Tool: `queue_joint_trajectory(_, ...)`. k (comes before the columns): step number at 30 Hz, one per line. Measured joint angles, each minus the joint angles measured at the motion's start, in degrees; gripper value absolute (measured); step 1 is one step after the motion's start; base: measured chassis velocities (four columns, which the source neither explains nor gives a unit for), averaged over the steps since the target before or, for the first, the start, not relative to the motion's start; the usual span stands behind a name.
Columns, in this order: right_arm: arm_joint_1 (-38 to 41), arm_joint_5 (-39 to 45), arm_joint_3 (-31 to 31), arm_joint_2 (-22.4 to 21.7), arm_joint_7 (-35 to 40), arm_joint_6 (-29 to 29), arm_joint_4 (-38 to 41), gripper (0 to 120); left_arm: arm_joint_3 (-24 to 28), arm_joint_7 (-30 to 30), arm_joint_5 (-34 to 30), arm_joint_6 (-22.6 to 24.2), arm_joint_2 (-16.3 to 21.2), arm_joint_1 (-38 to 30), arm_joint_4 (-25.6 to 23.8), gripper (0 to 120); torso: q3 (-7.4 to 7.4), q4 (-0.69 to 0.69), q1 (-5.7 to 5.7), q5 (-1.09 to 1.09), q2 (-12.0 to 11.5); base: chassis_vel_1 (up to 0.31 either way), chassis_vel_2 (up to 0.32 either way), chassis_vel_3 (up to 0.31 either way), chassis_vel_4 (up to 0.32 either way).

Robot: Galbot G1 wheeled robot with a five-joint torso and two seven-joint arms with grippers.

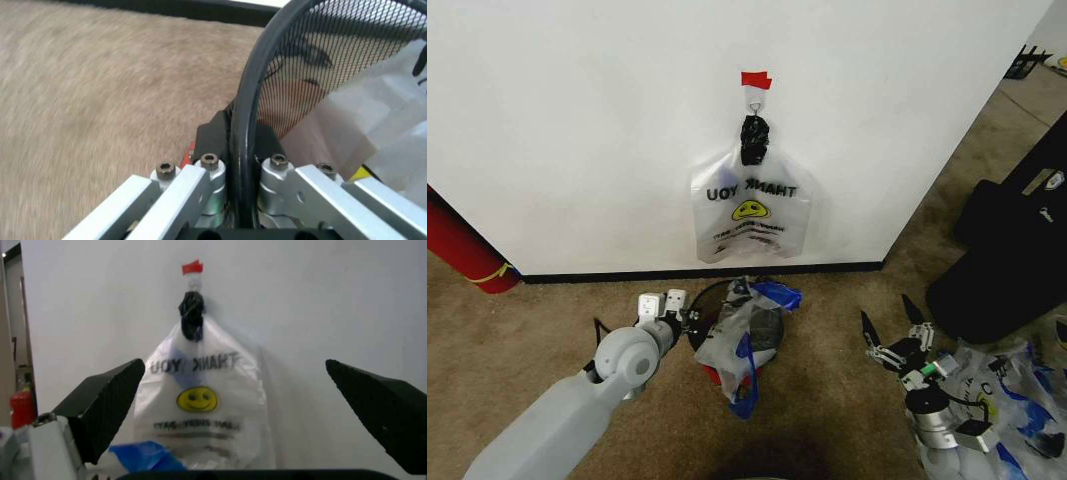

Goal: Pick up the garbage bag from the wall and place it over the trash bin.

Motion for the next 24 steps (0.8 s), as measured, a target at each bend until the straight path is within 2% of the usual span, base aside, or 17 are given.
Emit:
queue_joint_trajectory(1,0.0,0.0,0.0,0.0,0.0,0.0,0.0,100,0.0,0.0,0.0,0.0,0.0,0.0,0.0,3,0.0,0.0,0.0,0.0,0.0,0.0,0.0,0.0,0.0)
queue_joint_trajectory(3,0.6,-2.4,-1.0,-0.1,1.7,-0.7,-0.2,100,-1.2,-3.9,-2.1,-3.2,-1.1,1.6,-1.4,3,0.0,-0.01,0.0,-0.02,0.0,0.0,0.0,0.0,0.0)
queue_joint_trajectory(6,1.4,-6.2,-2.8,-0.2,5.4,-1.5,-0.2,100,-2.2,-6.4,-2.4,-6.9,-3.6,3.5,-2.3,3,0.0,0.0,0.0,-0.01,0.0,0.0,0.0,0.0,0.0)
queue_joint_trajectory(9,1.1,-8.1,-3.7,-0.3,8.1,-2.3,0.6,100,-2.1,-7.1,-2.2,-7.9,-5.5,4.0,-2.4,3,0.0,0.0,0.0,-0.02,0.0,0.0,0.0,0.0,0.0)
queue_joint_trajectory(12,0.0,-11.2,-4.6,-0.6,12.7,-4.0,2.2,100,-1.1,-7.0,0.5,-9.1,-7.7,4.4,-2.0,3,0.0,-0.07,0.0,-0.01,0.0,0.0,0.0,0.0,0.0)
queue_joint_trajectory(13,-0.1,-12.2,-5.3,-1.0,14.4,-4.9,2.9,100,-0.8,-6.8,2.0,-9.4,-8.3,4.9,-1.9,3,0.0,-0.05,0.0,0.0,0.0,0.0,0.0,0.0,0.0)
queue_joint_trajectory(16,-0.9,-14.1,-8.7,-3.0,19.8,-10.9,6.5,100,-0.2,-5.7,6.6,-9.9,-9.9,6.6,-1.6,3,0.0,-0.01,0.0,-0.02,0.0,0.0,0.0,0.0,0.0)
queue_joint_trajectory(17,-0.9,-14.1,-8.7,-3.0,19.8,-10.9,6.5,100,-0.2,-5.7,6.6,-9.9,-9.9,6.6,-1.6,3,0.0,-0.01,0.0,-0.02,0.0,0.0,0.0,0.0,0.0)
queue_joint_trajectory(23,0.3,-19.5,-14.9,-6.6,26.2,-25.2,11.5,100,0.2,-4.2,11.4,-9.7,-11.3,8.5,-1.3,4,0.0,-0.01,0.0,-0.02,0.0,0.0,0.0,0.0,0.0)
queue_joint_trajectory(24,0.3,-19.5,-14.9,-6.6,26.2,-25.2,11.5,100,0.2,-4.2,11.4,-9.7,-11.3,8.5,-1.3,4,0.0,-0.01,0.0,-0.02,0.0,0.0,0.0,0.0,0.0)
